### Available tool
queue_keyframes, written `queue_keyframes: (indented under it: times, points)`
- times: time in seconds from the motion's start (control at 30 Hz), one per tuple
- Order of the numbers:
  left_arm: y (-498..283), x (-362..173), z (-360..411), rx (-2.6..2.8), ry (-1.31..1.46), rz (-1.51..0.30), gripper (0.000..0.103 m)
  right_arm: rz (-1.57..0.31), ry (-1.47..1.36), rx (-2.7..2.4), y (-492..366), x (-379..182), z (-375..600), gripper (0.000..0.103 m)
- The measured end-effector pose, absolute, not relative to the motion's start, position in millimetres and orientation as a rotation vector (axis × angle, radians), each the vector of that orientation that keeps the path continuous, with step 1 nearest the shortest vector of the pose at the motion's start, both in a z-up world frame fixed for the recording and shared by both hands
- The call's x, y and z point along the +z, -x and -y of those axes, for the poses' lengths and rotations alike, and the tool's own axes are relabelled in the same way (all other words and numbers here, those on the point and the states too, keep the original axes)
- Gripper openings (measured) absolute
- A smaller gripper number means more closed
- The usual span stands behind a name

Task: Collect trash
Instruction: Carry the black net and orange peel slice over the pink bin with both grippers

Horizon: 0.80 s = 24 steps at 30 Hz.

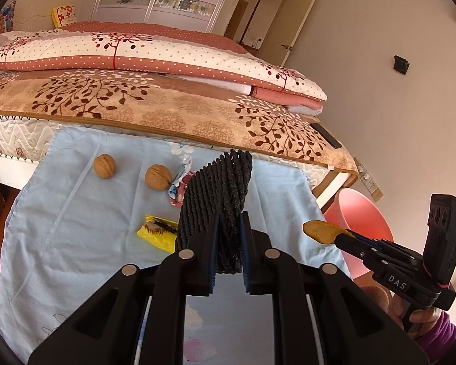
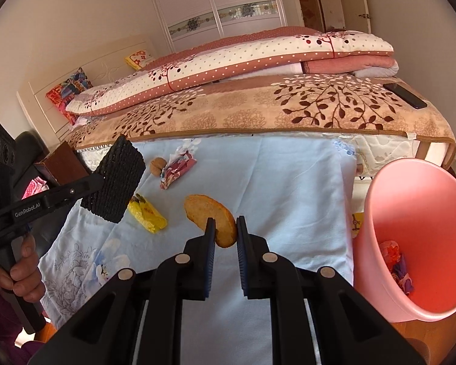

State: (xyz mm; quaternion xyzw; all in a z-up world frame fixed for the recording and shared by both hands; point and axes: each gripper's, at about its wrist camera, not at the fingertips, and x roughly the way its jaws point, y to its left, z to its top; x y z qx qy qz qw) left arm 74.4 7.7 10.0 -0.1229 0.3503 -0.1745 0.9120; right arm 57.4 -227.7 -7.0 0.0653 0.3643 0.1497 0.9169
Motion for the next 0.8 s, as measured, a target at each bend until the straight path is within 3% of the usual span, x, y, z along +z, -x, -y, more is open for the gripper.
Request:
queue_keyframes:
  times: [0.8]
  points:
    - [-80,49,146,-0.676,0.152,-0.674,0.013,-0.592,-0.321,-0.097,-18,17,383,0.013]
